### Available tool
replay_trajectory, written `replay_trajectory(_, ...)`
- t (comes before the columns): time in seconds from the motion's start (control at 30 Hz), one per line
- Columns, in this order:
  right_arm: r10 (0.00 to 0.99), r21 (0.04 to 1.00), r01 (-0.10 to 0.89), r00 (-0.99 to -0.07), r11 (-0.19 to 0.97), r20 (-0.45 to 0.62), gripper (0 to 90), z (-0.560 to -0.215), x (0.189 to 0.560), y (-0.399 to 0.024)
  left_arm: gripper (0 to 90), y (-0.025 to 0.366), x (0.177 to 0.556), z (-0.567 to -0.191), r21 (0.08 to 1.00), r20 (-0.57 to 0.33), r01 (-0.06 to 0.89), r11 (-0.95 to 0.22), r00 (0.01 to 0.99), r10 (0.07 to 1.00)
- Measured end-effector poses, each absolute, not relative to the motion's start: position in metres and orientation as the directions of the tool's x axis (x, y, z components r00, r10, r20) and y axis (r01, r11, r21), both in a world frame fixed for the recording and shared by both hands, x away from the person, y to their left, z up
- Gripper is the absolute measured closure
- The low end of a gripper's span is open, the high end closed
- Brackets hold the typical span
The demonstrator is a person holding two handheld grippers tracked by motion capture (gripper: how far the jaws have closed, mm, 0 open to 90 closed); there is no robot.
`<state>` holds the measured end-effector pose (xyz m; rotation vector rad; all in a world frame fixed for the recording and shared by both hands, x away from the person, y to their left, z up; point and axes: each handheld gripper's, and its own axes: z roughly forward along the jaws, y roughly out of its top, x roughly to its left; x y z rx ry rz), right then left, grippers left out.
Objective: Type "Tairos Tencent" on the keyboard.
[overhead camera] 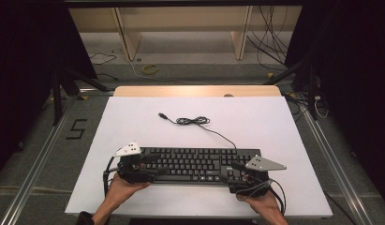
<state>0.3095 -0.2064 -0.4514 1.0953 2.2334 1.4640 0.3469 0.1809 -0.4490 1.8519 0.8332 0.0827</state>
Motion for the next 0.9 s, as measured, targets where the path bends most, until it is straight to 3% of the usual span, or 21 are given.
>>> replay_trajectory(0.9, 0.726, 0.878, 0.438, -0.666, 0.192, 0.173, 30.9, -0.456, 0.298, -0.222, 24.7, 0.186, 0.331, -0.457, 0.844, -0.309, 0.498, -0.198, 0.754, 0.58)
